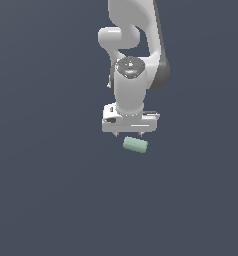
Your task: Pick up the object and move it to a goal position.
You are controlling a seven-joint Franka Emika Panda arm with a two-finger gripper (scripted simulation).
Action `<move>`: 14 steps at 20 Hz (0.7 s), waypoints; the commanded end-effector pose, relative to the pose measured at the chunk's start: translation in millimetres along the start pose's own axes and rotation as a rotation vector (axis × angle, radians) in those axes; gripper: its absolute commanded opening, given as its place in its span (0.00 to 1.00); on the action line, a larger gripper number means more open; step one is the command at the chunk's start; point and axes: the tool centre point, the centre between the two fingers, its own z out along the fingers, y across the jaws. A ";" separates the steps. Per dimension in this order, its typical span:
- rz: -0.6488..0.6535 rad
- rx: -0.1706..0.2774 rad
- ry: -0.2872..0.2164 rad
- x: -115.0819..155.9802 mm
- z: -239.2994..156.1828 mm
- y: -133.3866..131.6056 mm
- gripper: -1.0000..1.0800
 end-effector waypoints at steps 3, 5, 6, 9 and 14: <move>-0.003 0.000 -0.001 0.2 -0.2 -0.6 0.96; -0.011 0.000 -0.004 0.8 -0.7 -2.1 0.96; -0.017 -0.001 -0.006 1.2 -1.1 -3.3 0.96; -0.032 -0.001 -0.010 2.1 -2.0 -5.9 0.96; -0.032 -0.001 -0.010 2.1 -2.1 -6.1 0.96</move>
